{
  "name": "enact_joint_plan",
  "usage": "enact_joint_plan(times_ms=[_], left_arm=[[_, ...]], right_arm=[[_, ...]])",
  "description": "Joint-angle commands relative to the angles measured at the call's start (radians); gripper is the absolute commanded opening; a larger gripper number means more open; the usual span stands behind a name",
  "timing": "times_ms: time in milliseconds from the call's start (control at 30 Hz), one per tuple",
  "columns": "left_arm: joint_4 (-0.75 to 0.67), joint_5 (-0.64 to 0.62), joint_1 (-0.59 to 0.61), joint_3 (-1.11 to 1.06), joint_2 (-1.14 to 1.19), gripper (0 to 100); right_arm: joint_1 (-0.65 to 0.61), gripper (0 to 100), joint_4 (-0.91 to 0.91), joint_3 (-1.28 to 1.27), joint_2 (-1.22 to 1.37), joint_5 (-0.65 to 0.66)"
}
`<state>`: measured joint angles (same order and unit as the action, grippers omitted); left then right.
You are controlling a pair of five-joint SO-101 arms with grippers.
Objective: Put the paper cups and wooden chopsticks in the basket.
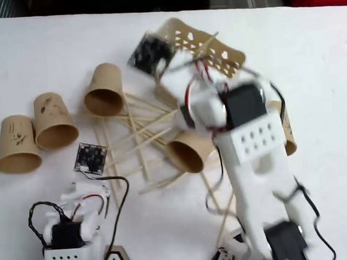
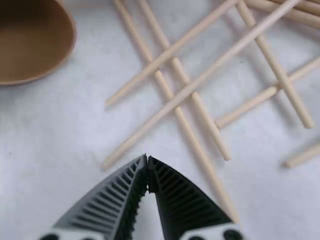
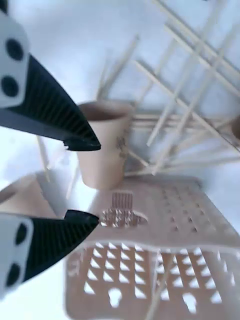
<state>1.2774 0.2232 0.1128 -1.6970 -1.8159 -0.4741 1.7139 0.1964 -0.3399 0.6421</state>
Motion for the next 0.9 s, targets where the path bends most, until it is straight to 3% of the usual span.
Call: enact_joint_plan(times_ms=[0,267,500,867], left_arm=[[0.005,0.005,0.001,0.005,-0.004,2],[0.005,0.005,0.001,0.005,-0.004,2],[0.005,0.005,0.001,0.005,-0.004,2],[0.005,0.005,0.002,0.005,-0.004,2]], right_arm=[[-0.038,20.5,-0.001,-0.195,-0.182,-0.009],[-0.044,20.7,-0.139,-0.563,-0.265,-0.014],[-0.039,31.2,-0.328,-0.709,-0.263,-0.077],[0.028,31.2,-0.687,-0.990,-0.263,-0.077]])
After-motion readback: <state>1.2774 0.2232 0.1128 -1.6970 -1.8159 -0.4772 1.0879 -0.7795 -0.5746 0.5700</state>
